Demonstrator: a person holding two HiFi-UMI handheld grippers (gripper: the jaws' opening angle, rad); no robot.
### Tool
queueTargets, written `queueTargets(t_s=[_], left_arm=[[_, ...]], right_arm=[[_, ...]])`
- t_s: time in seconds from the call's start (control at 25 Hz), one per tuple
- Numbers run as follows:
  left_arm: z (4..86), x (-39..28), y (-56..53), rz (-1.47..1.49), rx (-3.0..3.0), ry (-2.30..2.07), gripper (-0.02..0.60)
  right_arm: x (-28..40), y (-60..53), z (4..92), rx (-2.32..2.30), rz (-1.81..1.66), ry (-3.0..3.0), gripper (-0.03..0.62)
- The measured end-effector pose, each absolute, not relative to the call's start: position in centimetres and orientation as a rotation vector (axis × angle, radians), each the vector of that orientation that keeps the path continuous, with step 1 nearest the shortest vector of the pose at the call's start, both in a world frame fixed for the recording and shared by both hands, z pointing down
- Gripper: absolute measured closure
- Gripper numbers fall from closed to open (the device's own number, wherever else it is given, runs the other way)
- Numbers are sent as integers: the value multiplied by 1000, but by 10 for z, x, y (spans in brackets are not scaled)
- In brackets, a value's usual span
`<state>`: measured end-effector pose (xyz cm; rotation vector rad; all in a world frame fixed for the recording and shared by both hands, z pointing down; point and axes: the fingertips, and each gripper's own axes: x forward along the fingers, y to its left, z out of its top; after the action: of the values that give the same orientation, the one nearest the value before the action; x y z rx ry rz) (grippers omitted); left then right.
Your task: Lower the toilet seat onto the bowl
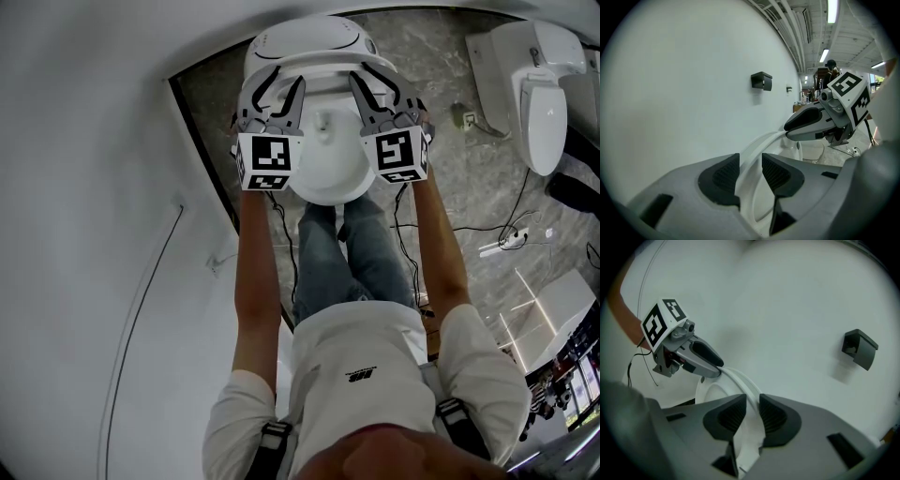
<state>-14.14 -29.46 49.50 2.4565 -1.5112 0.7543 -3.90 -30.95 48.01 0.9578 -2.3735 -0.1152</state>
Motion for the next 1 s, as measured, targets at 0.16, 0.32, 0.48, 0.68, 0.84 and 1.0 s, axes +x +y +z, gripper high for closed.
queueTargets(t_s=[0.16, 0.32, 0.48, 0.68, 0.84, 1.0], left_arm=[[494, -141, -291, 732, 2451, -1506, 426], [494, -140, -285, 723, 2455, -1504, 426], [493, -139, -280, 717, 2459, -1502, 426], [488, -136, -271, 726, 2482, -1499, 426], [484, -135, -262, 727, 2498, -1498, 426], [490, -134, -249, 717, 2477, -1498, 425]], right_arm=[[-37, -304, 478, 972, -110, -2370, 502], [-36, -298, 478, 988, -107, -2372, 502], [-35, -293, 477, 996, -107, -2373, 502], [-33, -282, 476, 1000, -110, -2374, 501], [-32, -272, 475, 1006, -115, -2374, 500], [-30, -262, 475, 1009, -122, -2372, 500]])
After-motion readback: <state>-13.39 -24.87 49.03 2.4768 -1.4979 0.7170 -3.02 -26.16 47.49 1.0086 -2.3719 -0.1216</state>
